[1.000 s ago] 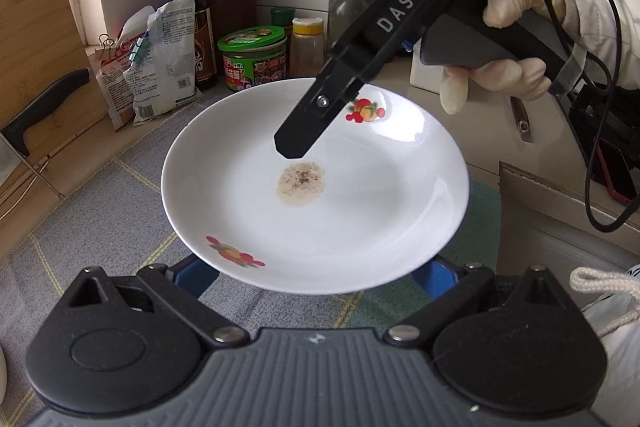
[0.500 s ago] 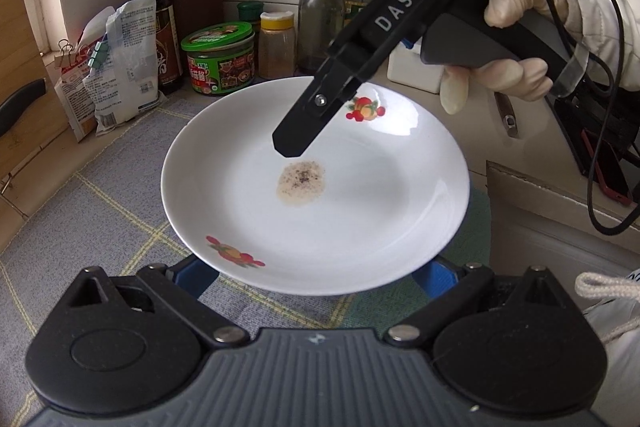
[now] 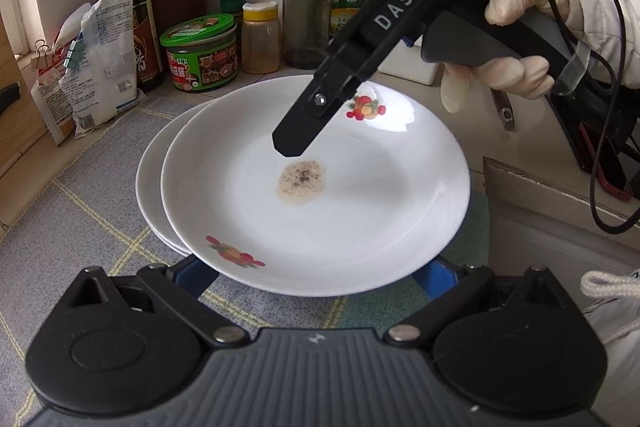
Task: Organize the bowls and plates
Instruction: 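Carry the stained plate over the plate stack with the right gripper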
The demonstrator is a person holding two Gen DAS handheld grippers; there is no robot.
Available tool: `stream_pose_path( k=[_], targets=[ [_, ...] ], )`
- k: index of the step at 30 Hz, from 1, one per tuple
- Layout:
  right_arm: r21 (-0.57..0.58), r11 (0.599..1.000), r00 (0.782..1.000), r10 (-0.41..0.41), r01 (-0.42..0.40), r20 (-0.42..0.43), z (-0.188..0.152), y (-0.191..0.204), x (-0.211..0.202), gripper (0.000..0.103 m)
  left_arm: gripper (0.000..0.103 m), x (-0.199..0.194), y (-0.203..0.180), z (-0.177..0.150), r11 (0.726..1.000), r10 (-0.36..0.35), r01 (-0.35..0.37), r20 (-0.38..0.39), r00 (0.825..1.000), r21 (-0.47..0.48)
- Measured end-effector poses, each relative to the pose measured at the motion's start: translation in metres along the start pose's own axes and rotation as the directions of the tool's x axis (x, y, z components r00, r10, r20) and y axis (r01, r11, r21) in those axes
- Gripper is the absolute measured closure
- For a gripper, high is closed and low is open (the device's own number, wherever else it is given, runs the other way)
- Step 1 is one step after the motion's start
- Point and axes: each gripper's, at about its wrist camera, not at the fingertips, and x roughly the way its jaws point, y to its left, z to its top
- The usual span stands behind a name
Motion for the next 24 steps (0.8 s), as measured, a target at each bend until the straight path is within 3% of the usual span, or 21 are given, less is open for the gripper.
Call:
stream_pose_path(
  k=[24],
  targets=[
    [0.018, 1.0, 1.0, 0.004, -0.004, 0.002, 0.0009, -0.0101, -0.0004, 0.0, 0.003, 0.01, 0.0005, 0.0053, 1.0, 0.007, -0.006, -0.029, 1.0, 0.021]
  ],
)
